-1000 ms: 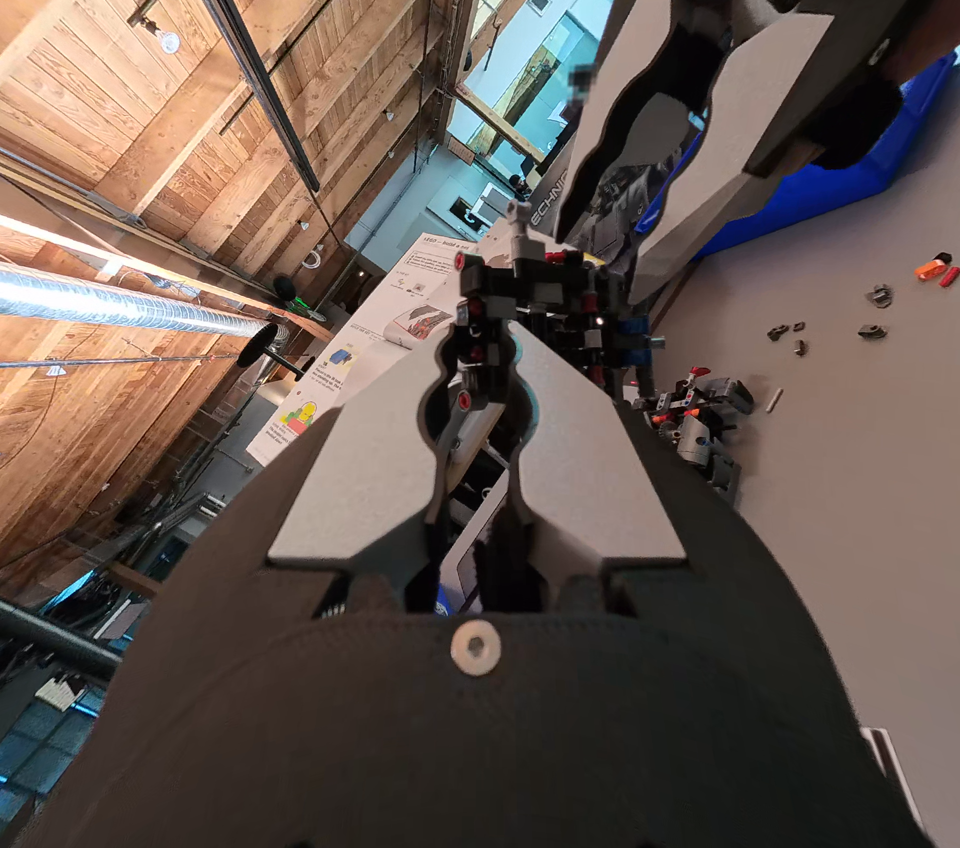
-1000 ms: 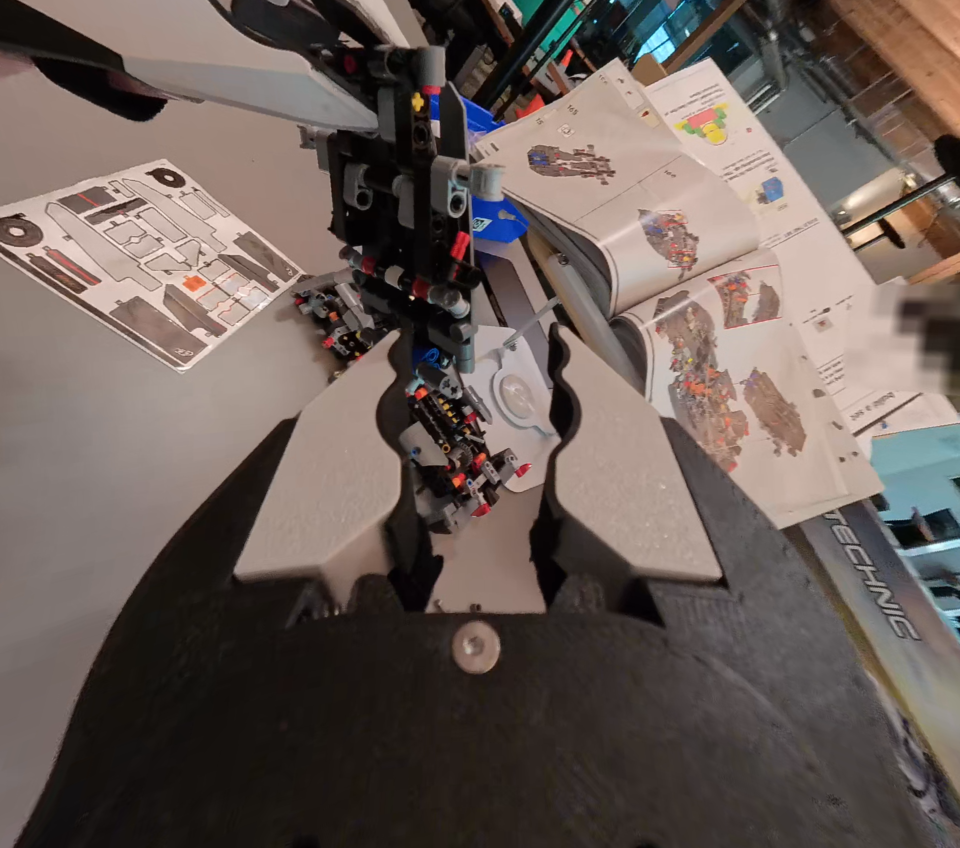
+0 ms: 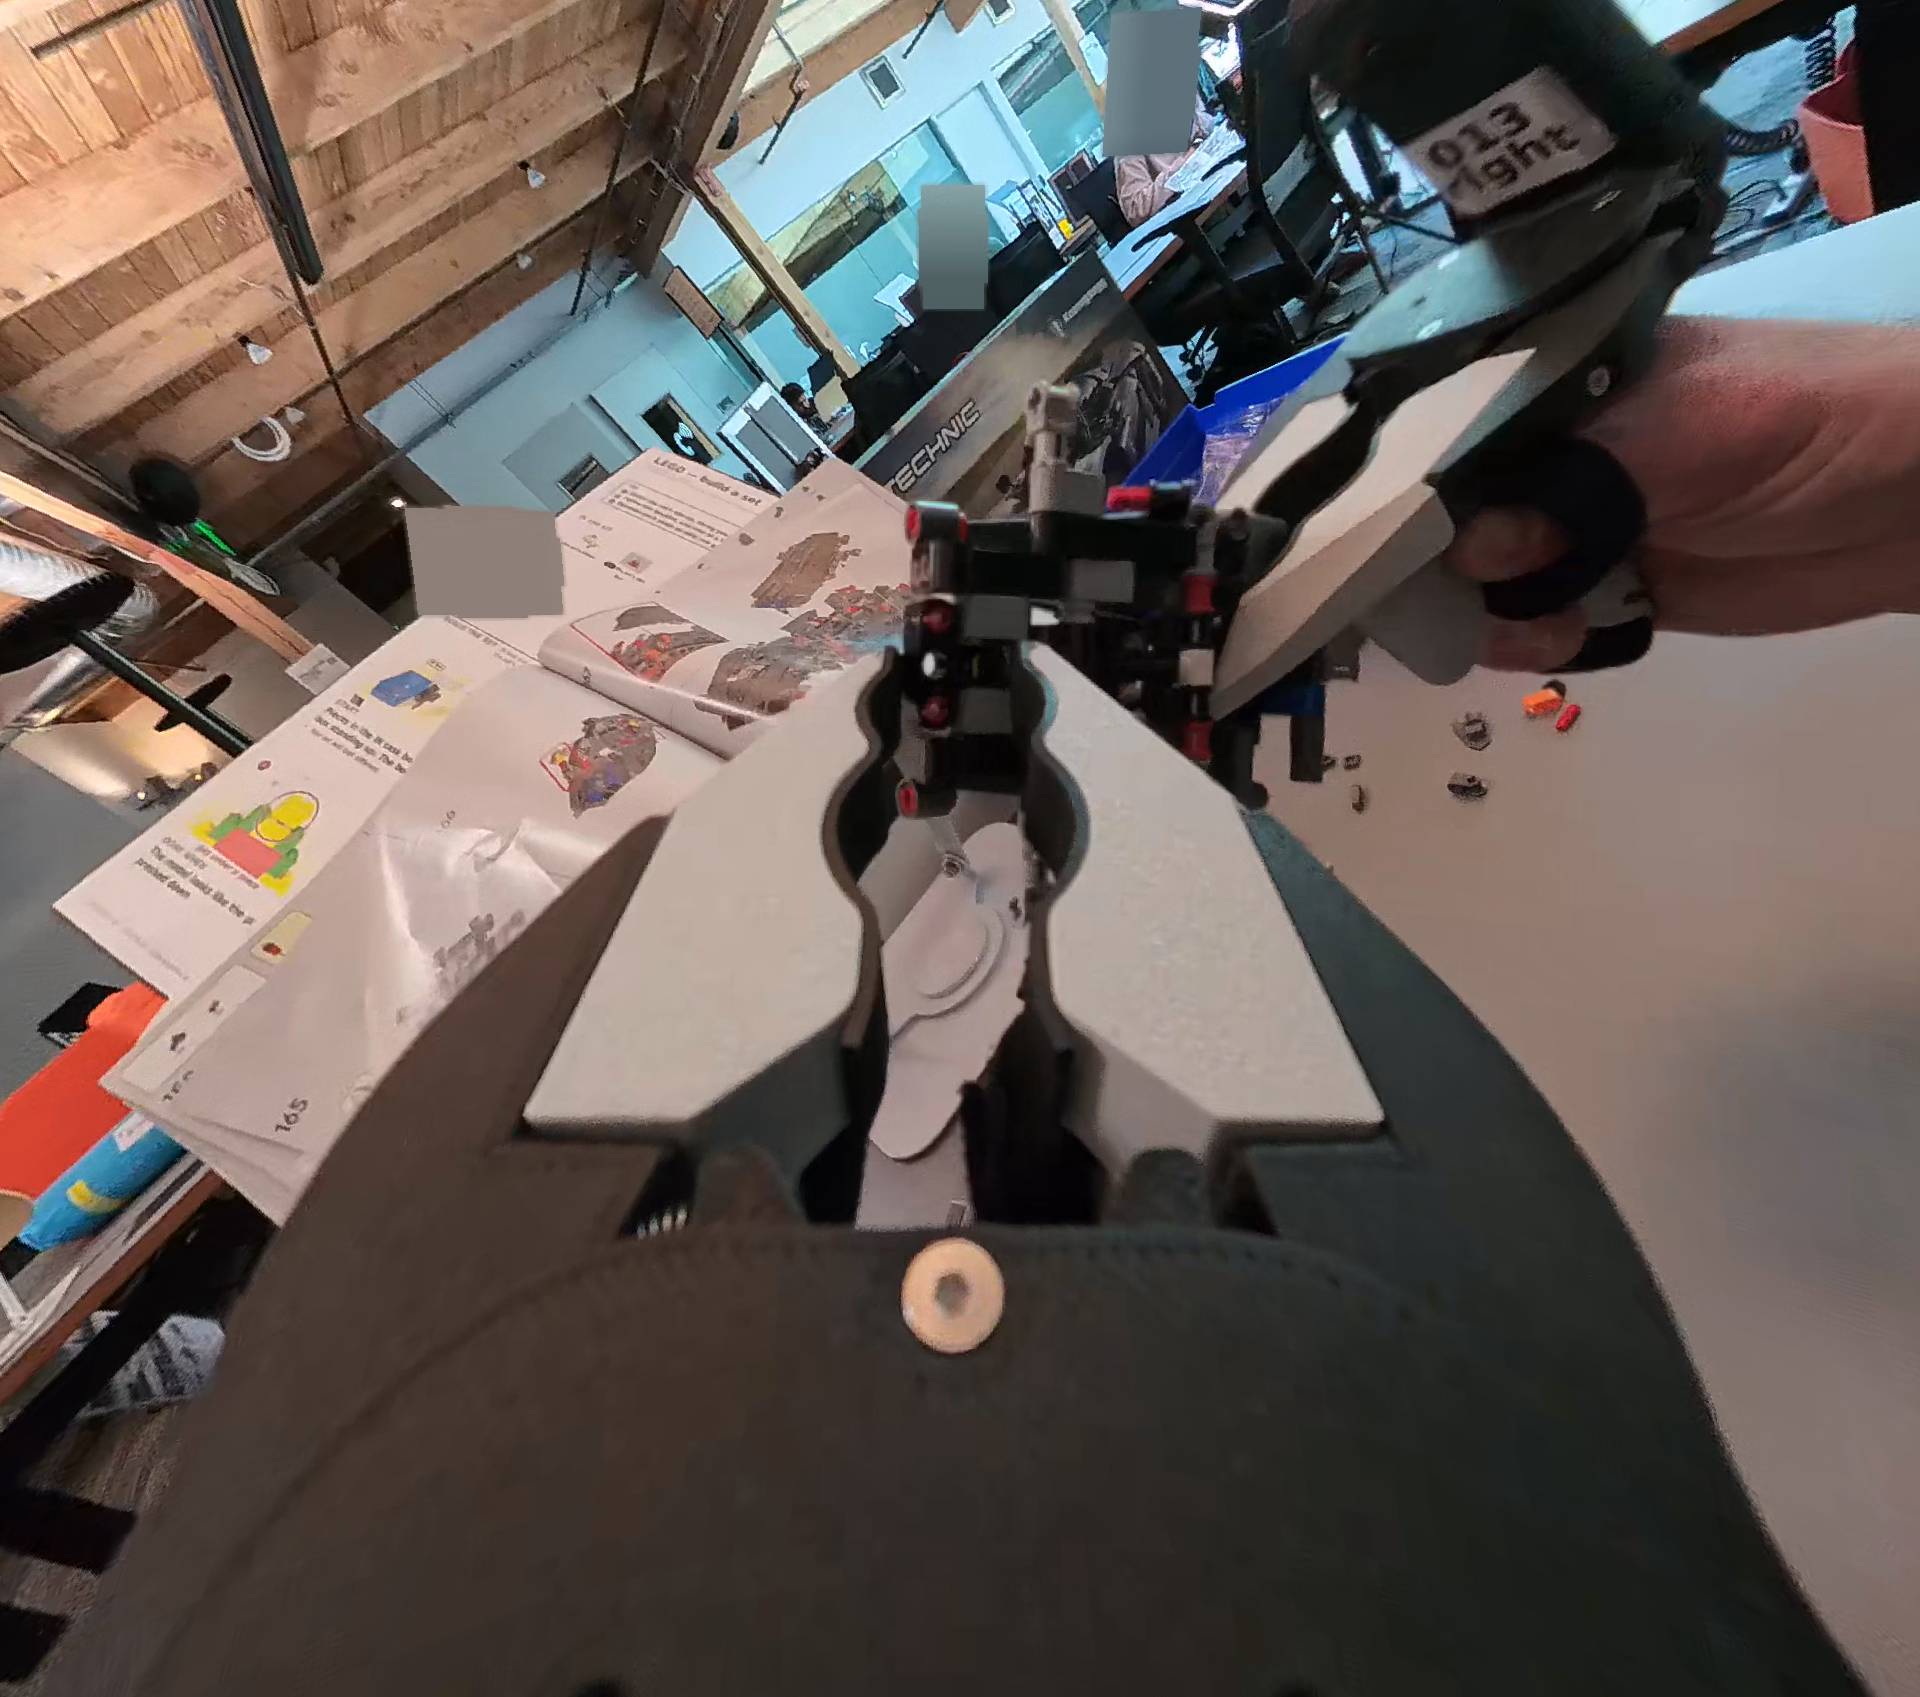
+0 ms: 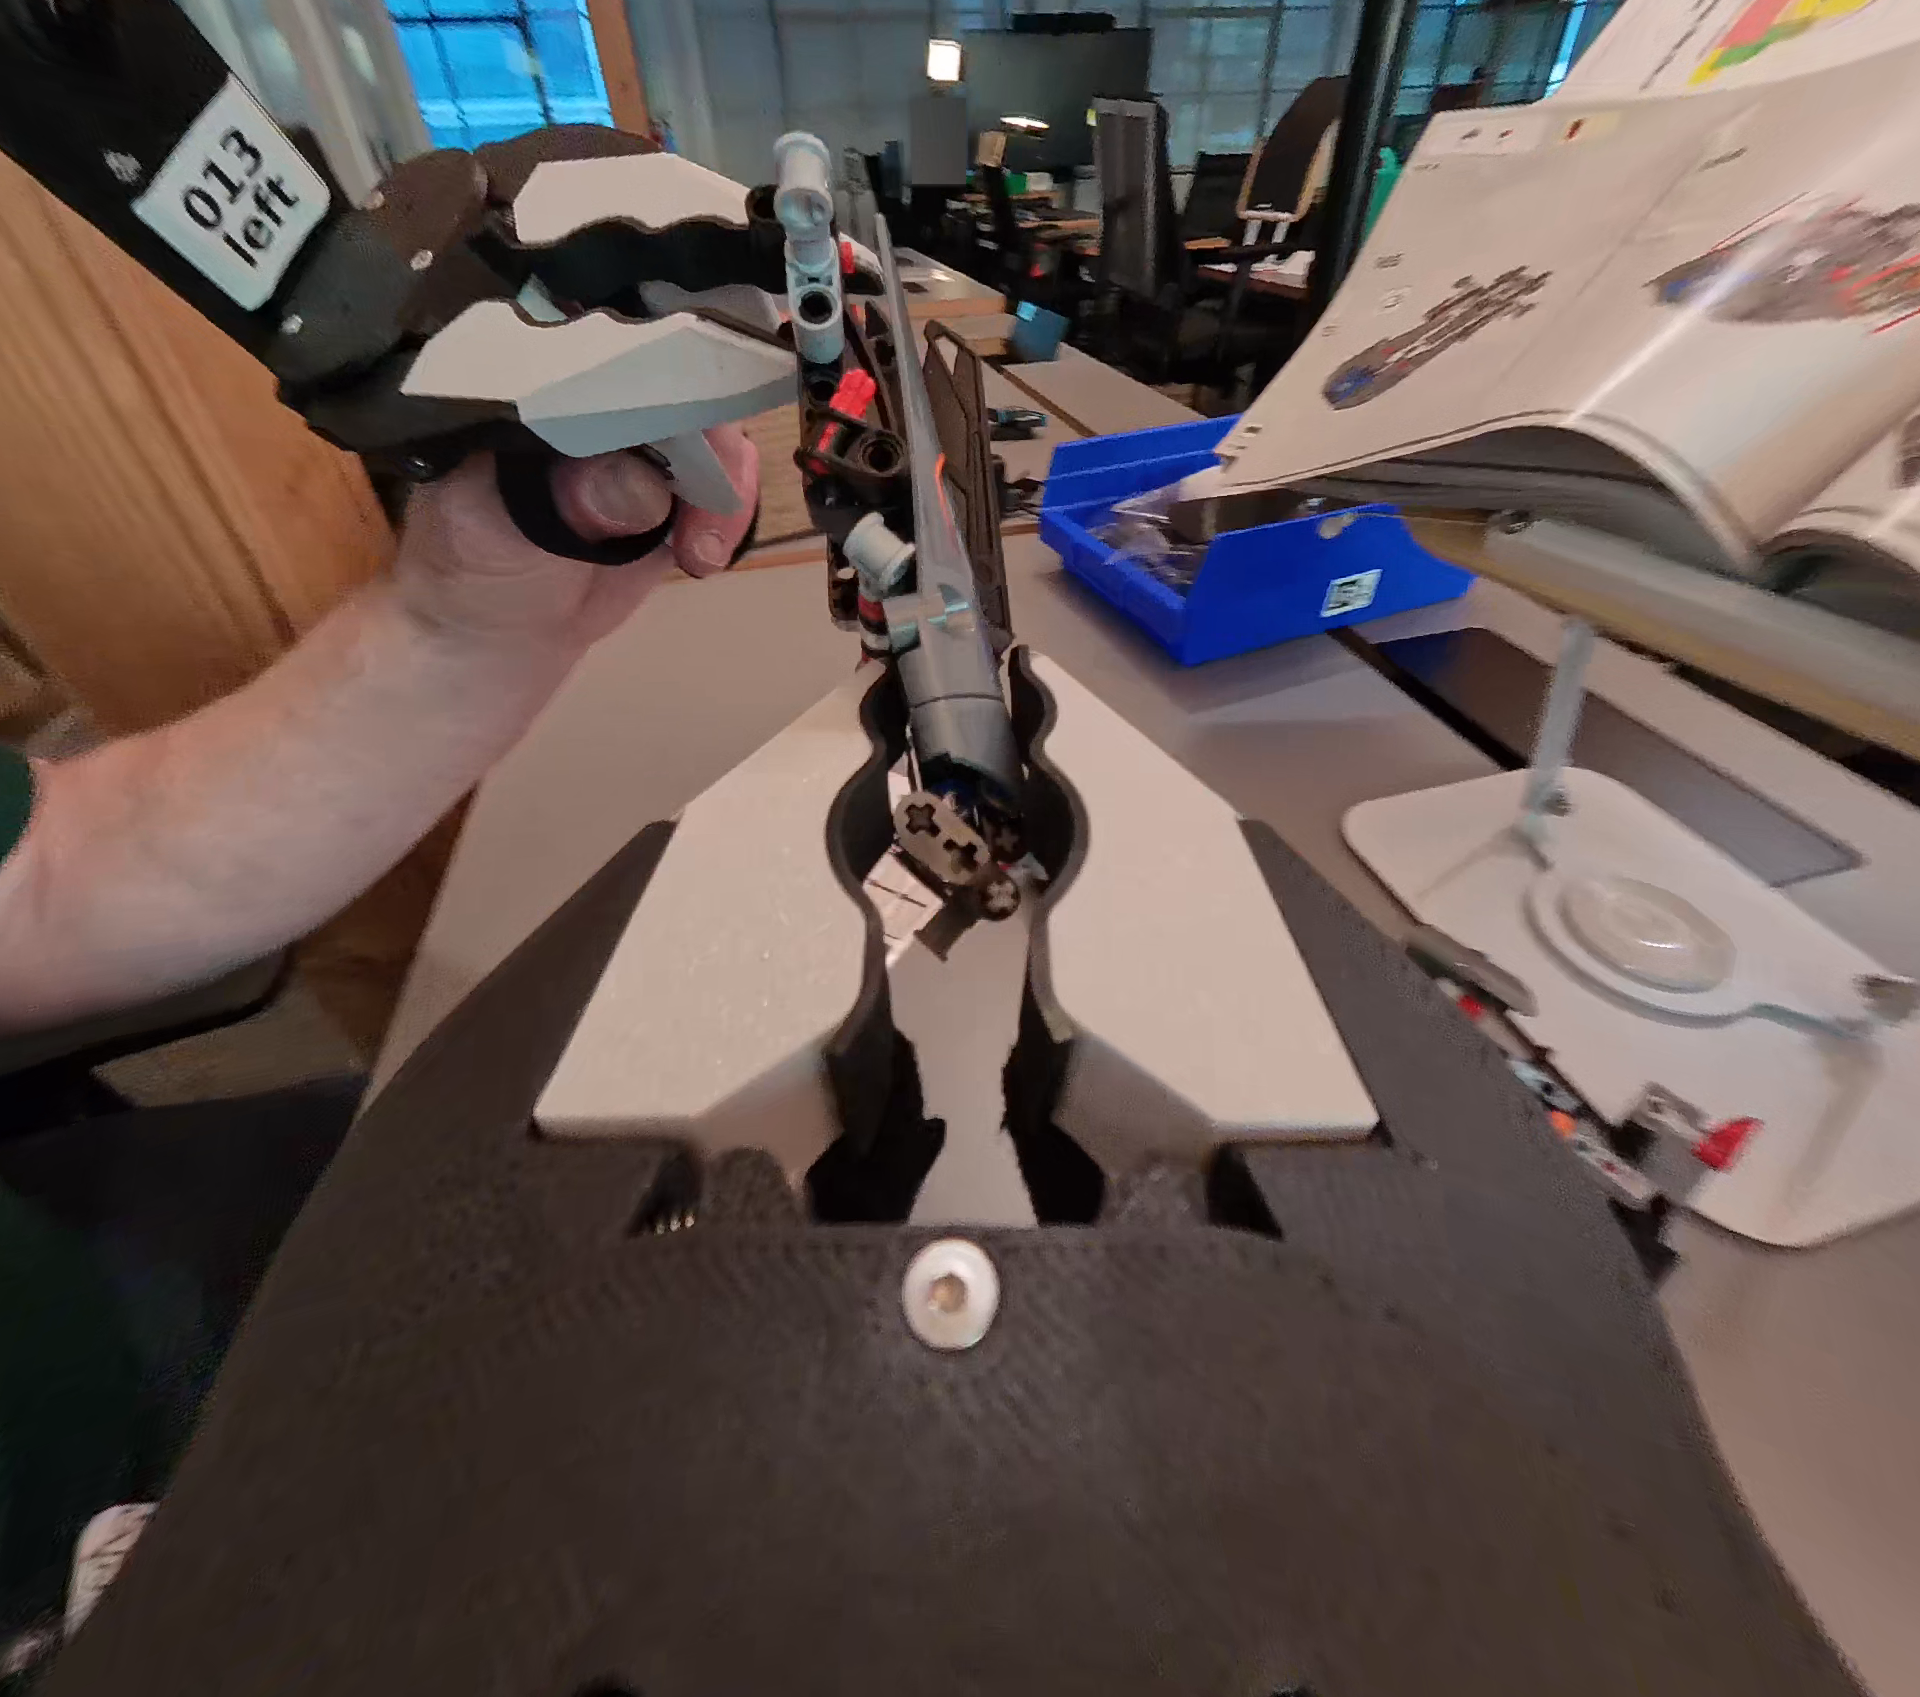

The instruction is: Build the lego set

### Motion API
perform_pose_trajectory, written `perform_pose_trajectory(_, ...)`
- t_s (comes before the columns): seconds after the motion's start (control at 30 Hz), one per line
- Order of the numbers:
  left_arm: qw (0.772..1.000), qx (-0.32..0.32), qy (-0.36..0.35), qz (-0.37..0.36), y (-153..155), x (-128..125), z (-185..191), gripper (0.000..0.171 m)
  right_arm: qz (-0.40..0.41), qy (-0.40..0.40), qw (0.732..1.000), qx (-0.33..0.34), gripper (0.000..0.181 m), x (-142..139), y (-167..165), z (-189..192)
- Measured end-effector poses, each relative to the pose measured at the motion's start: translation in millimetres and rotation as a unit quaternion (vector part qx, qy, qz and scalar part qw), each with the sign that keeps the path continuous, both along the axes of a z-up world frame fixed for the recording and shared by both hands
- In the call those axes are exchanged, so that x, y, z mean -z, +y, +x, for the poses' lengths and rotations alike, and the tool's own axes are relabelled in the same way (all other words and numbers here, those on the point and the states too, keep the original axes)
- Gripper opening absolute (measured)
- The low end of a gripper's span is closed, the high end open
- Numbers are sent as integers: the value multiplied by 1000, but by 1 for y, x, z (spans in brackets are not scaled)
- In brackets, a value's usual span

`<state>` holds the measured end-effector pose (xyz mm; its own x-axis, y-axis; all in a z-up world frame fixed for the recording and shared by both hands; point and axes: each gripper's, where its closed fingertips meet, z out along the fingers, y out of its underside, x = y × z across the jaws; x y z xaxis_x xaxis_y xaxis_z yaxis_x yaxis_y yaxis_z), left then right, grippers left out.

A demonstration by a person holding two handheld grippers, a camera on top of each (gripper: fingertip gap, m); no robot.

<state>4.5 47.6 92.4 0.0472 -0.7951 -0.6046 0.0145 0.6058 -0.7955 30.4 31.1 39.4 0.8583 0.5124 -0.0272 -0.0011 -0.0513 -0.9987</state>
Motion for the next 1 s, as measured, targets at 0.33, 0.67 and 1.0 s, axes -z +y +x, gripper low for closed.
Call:
perform_pose_trajectory(0.33,1000,-10,6,-19,9,6,5,15,19,-155,982,104,17,-5,-3,8)
perform_pose_trajectory(0.67,997,1,31,-70,20,13,4,14,-47,-1,999,18,17,9,3,-8)
perform_pose_trajectory(1.0,984,36,101,-143,28,22,8,14,-68,100,992,-28,17,17,11,-9)
